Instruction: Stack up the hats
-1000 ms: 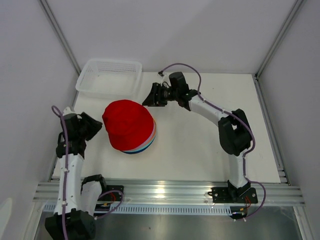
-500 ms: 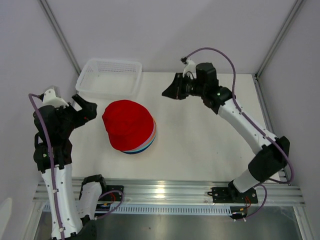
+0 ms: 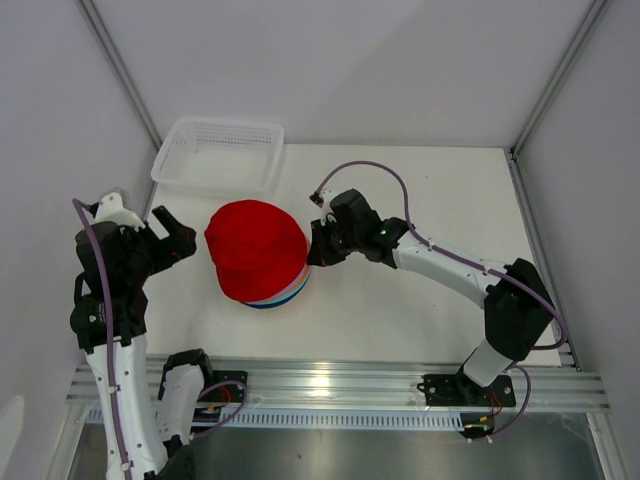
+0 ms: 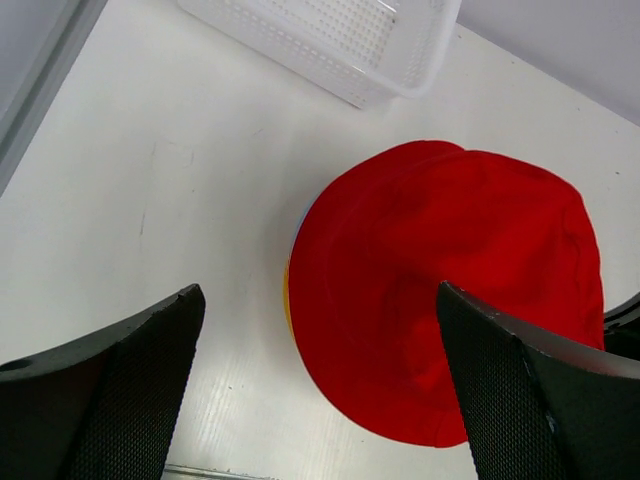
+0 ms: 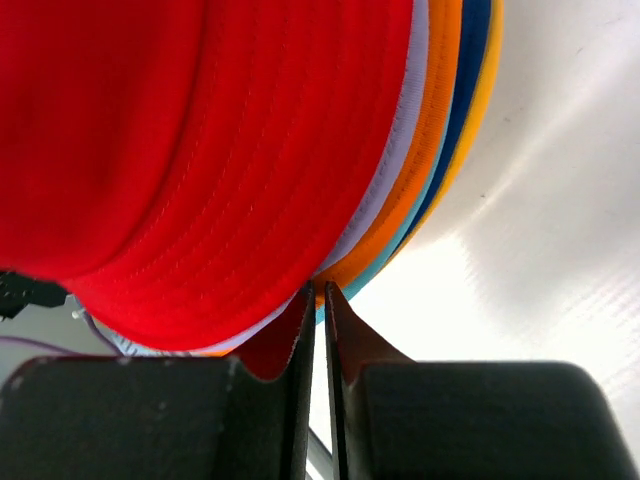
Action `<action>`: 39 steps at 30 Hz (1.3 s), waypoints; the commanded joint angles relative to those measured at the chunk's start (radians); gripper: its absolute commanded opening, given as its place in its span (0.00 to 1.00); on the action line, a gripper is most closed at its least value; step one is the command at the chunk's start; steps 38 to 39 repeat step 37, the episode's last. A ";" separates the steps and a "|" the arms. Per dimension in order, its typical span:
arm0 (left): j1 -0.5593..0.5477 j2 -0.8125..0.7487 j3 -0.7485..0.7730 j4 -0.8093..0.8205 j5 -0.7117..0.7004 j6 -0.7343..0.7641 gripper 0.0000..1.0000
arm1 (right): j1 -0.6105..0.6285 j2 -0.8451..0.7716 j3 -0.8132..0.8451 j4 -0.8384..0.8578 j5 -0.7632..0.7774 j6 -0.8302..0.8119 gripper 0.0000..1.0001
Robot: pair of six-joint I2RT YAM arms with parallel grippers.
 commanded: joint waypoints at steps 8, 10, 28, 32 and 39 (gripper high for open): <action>0.001 -0.079 -0.081 0.020 -0.055 -0.015 0.99 | 0.054 0.057 0.002 0.162 0.096 0.087 0.15; 0.001 -0.076 -0.096 0.051 -0.034 -0.017 0.99 | 0.050 0.040 0.005 0.089 0.183 0.058 0.20; -0.008 -0.165 -0.067 0.063 0.123 -0.024 0.99 | -0.243 -0.636 -0.082 -0.208 0.598 -0.057 0.99; -0.055 -0.225 -0.124 0.080 0.132 -0.001 0.99 | -0.243 -0.682 -0.103 -0.249 0.793 -0.051 0.99; -0.084 -0.326 -0.179 0.079 0.105 0.019 0.99 | -0.248 -0.739 -0.177 -0.225 0.760 -0.030 0.99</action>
